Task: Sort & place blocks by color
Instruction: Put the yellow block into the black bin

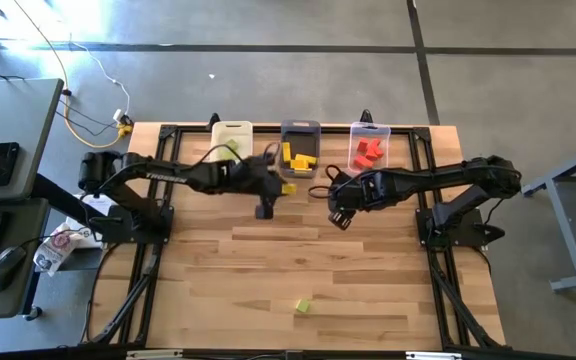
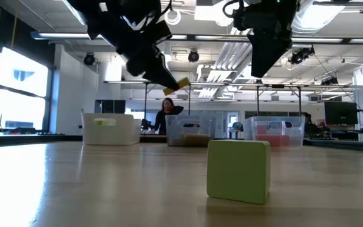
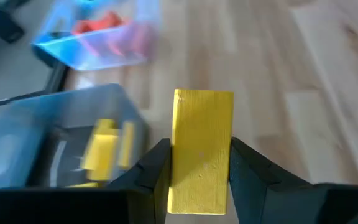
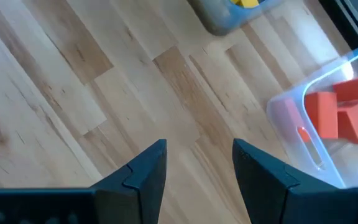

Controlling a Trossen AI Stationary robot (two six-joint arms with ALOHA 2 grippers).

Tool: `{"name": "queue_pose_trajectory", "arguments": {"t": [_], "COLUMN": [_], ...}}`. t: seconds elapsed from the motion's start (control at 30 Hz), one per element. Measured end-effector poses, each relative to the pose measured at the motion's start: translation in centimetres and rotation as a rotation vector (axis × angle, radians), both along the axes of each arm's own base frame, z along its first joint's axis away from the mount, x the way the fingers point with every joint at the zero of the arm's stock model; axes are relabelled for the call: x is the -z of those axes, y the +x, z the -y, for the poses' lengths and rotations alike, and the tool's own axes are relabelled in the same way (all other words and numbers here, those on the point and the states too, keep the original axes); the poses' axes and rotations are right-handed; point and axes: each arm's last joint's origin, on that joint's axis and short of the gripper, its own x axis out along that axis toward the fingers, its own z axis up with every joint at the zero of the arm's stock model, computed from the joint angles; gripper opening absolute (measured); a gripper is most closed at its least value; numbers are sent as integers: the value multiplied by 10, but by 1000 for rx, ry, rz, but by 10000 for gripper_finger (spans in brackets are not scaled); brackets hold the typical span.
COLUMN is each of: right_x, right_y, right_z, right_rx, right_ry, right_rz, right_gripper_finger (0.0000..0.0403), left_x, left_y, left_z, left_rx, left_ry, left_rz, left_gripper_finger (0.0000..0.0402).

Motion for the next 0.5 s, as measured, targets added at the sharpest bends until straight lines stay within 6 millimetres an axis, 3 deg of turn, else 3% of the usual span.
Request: {"name": "queue_pose_trajectory", "arguments": {"t": [0.5], "right_x": [-2], "right_y": [6], "right_z": [-1], "right_rx": [-211], "right_ry": [-66], "right_rz": [-20], "right_gripper_finger": [170], "left_x": [-24], "left_y": [-16], "left_z": [-74], "left_rx": [-249], "left_ry": [61], "left_rz": [294], "left_gripper_finger": [109]}}
